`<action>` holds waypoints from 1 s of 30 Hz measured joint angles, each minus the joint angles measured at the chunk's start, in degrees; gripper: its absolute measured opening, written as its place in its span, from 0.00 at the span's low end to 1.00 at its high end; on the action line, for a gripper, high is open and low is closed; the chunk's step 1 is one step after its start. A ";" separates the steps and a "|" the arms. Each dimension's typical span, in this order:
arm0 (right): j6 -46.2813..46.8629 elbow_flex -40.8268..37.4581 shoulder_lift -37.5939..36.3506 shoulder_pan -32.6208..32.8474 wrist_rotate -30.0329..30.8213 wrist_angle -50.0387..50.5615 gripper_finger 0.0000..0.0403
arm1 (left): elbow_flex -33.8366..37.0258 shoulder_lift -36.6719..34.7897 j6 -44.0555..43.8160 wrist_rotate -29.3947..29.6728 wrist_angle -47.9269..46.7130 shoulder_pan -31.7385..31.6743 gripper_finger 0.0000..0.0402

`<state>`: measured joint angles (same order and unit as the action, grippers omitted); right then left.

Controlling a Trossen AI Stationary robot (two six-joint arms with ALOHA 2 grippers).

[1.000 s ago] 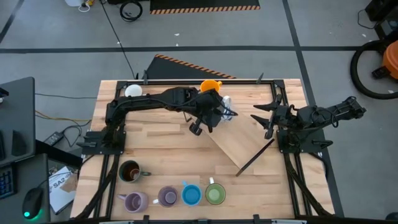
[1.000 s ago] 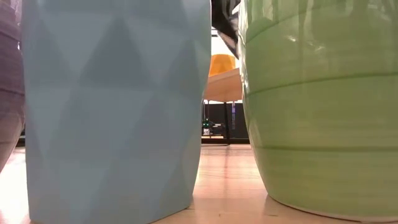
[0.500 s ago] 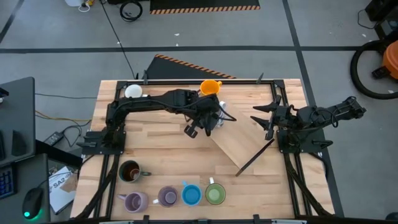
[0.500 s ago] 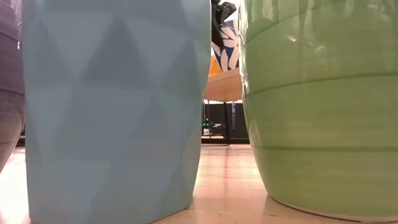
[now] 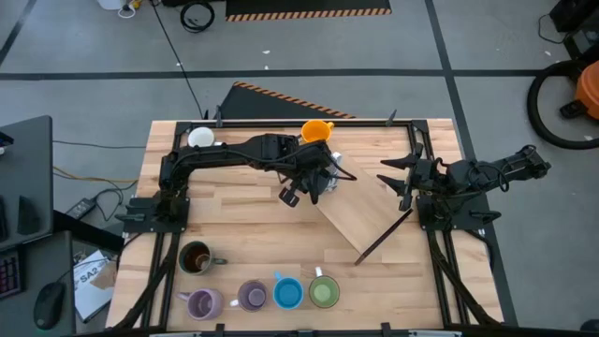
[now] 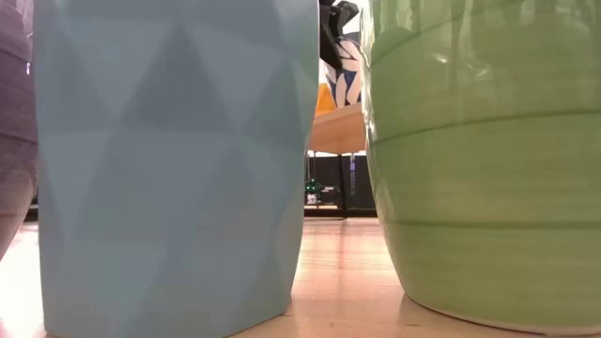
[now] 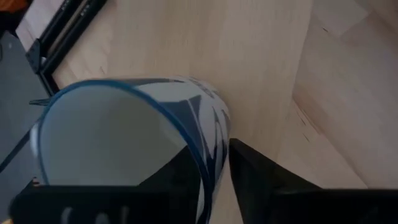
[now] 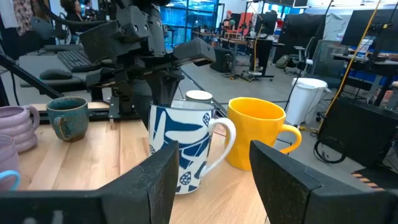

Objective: Place coffee mugs
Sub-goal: Put the blue patterned mug on the shelf

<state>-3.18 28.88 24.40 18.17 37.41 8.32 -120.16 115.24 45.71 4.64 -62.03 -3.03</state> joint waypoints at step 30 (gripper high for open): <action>2.05 0.00 18.66 -6.26 6.25 -7.44 0.50 | 0.59 2.19 4.21 6.40 6.94 0.85 0.37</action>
<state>-1.13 28.88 43.06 11.92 43.66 0.87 -119.57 117.43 49.93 11.04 -55.09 -2.18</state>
